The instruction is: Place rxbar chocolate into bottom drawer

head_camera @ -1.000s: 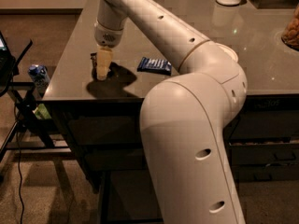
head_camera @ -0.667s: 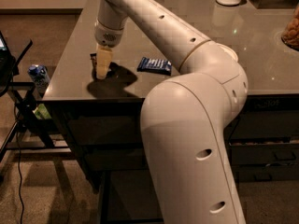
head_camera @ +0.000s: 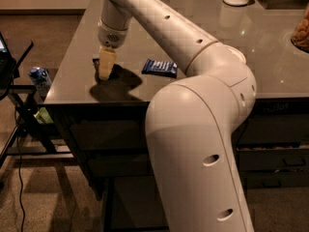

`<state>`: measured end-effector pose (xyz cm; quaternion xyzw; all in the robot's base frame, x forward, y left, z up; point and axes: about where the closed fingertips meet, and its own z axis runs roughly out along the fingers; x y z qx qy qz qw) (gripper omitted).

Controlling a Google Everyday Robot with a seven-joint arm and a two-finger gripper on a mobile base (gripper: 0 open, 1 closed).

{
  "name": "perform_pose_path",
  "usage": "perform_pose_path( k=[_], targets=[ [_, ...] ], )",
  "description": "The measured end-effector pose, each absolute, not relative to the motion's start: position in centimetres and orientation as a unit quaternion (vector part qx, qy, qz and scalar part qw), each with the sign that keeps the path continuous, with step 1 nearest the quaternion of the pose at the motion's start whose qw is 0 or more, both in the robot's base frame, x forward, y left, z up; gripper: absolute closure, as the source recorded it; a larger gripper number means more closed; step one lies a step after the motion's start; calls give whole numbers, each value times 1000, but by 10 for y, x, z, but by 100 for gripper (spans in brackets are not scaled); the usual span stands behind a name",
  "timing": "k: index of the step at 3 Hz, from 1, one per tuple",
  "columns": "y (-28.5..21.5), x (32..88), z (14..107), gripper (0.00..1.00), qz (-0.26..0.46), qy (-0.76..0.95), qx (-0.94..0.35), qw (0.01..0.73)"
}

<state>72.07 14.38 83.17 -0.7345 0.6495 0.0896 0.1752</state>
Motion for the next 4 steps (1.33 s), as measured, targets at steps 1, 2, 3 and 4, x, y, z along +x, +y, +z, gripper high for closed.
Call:
perform_pose_path(
  k=[1,2,3,4],
  targets=[
    [144,721,832,100,90,650,-734,175],
    [144,721,838,100,90,650,-734,175],
    [143,716,853,100,75,652,-730,189],
    [131,672,875,100,54,662,-718,210]
  ],
)
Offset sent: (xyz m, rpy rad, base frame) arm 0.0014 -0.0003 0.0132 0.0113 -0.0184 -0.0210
